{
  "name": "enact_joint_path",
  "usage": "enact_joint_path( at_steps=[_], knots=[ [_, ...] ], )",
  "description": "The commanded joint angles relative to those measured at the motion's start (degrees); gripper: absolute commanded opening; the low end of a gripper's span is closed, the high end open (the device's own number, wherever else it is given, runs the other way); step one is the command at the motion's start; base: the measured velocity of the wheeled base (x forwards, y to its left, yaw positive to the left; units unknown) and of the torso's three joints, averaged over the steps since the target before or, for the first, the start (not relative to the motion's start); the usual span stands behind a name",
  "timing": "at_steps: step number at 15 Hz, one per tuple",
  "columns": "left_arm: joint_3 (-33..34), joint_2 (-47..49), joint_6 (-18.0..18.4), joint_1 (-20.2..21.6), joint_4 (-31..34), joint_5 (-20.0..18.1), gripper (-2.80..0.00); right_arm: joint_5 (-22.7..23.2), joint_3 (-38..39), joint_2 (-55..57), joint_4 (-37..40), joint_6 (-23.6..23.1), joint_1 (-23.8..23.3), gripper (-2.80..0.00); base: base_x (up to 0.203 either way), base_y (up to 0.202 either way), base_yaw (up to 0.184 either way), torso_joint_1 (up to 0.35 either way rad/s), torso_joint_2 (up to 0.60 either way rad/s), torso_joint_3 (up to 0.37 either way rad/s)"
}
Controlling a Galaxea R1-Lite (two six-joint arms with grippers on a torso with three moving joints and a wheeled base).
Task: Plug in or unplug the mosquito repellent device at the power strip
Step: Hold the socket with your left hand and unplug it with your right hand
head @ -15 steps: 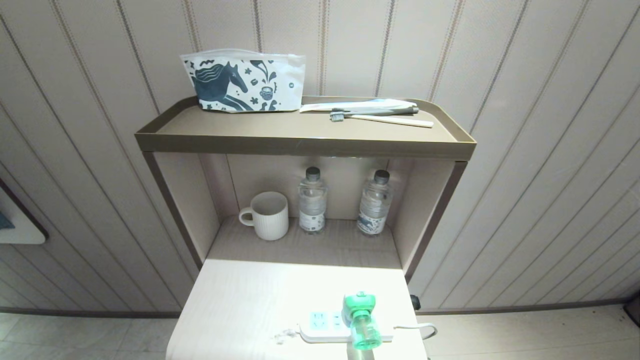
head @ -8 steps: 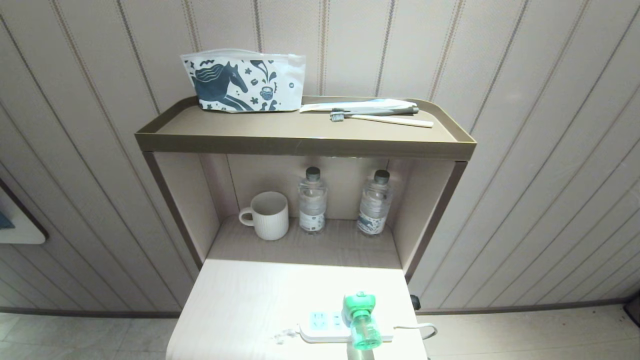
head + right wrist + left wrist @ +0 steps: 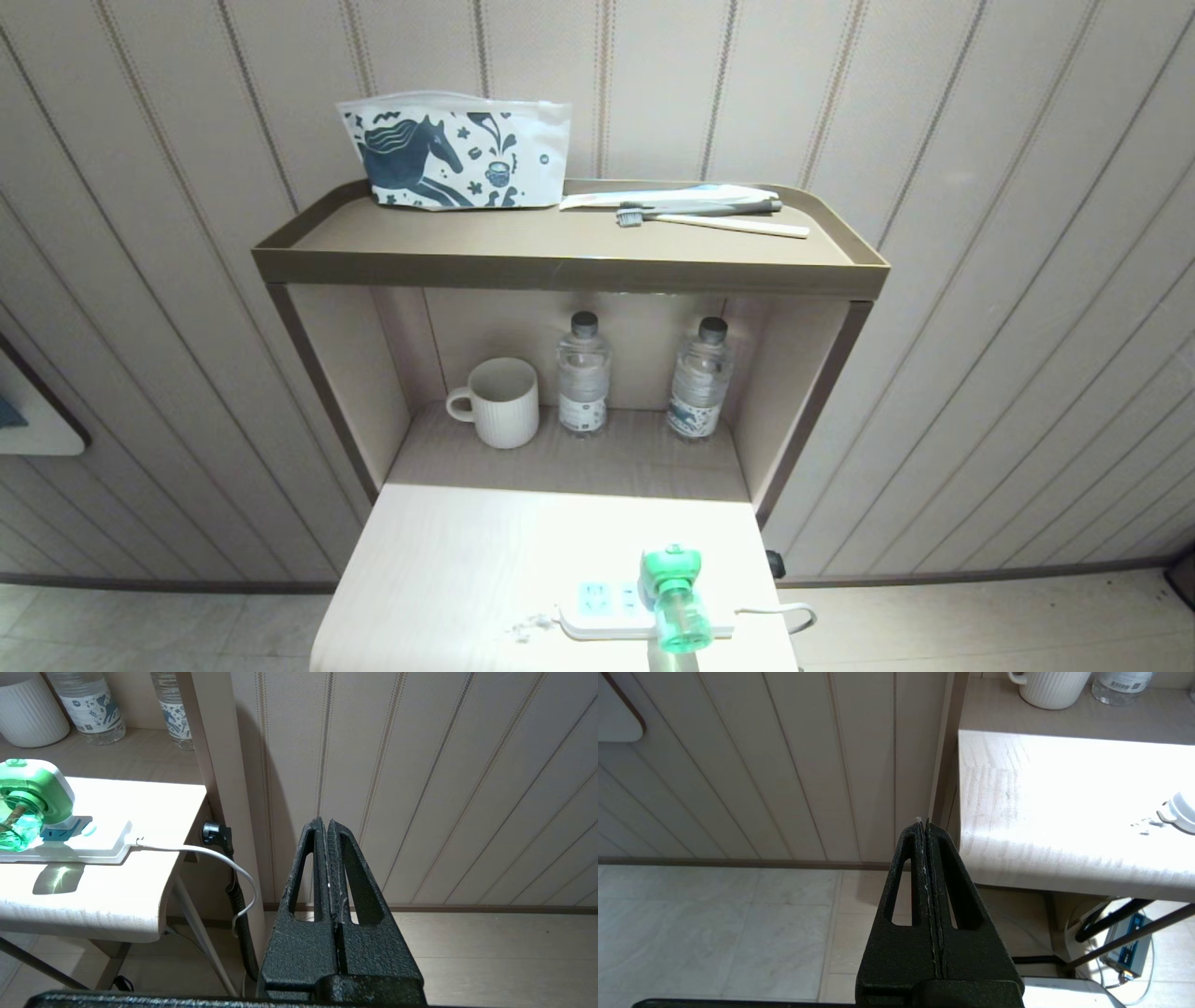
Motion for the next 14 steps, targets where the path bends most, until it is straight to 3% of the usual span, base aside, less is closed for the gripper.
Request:
enact_joint_path(
  at_steps=[1,3,14],
  knots=[
    [0.0,0.1,0.0,0.0,0.1,0.0,-2.8,0.0,0.0,0.1,0.0,0.0,0.0,-2.8,0.0,0.0,0.0,0.0,0.0,0.0],
    [0.0,0.1,0.0,0.0,0.1,0.0,-2.8,0.0,0.1,0.2,-0.1,-1.5,0.1,-2.8,0.0,0.0,0.0,0.0,0.0,0.0],
    [0.0,0.1,0.0,0.0,0.1,0.1,-2.8,-0.1,0.1,0.3,0.2,-0.6,0.1,-2.8,0.0,0.0,0.0,0.0,0.0,0.0]
  ],
)
